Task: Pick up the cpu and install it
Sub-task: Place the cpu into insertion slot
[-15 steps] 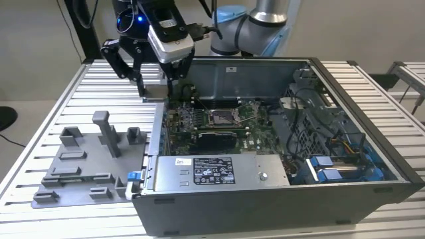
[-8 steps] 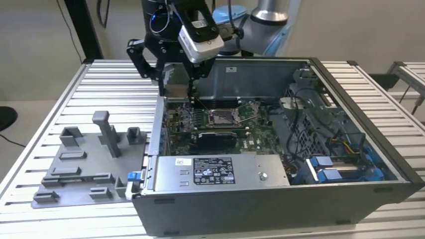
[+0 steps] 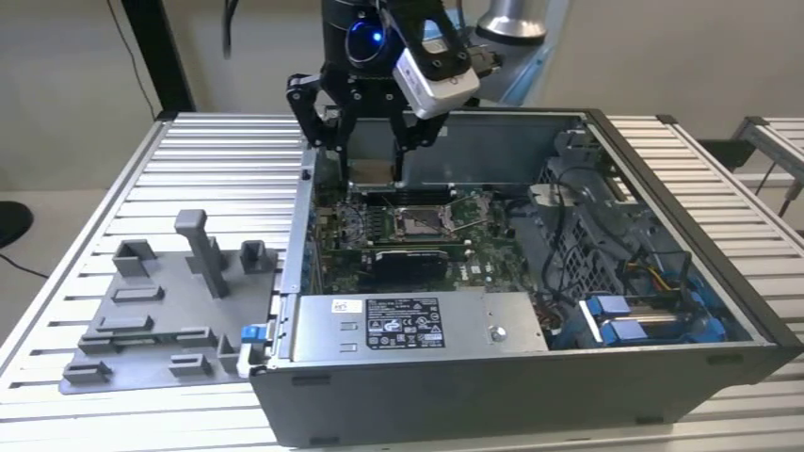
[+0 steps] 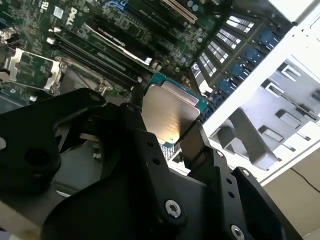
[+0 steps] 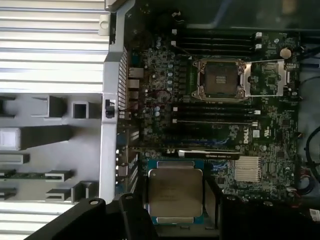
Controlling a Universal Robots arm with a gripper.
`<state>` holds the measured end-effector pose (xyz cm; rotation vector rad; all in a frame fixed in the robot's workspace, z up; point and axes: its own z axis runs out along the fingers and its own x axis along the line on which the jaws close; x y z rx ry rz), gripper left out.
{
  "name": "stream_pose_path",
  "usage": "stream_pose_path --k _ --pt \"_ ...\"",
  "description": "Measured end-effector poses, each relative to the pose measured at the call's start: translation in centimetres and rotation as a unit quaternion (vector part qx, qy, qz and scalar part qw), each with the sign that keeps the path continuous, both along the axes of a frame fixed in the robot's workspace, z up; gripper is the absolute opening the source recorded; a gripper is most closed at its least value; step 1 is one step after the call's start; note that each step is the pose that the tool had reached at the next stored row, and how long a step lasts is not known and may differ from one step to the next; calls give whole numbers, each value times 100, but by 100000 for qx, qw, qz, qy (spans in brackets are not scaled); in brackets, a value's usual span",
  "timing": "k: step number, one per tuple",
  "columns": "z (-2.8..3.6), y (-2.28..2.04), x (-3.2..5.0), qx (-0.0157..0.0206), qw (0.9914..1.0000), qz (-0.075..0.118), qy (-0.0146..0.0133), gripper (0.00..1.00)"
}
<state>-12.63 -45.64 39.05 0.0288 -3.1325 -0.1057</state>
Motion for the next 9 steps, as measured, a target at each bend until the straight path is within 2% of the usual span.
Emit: stream_pose_path --k 9 --pt "0 1 377 1 100000 -2 0 0"
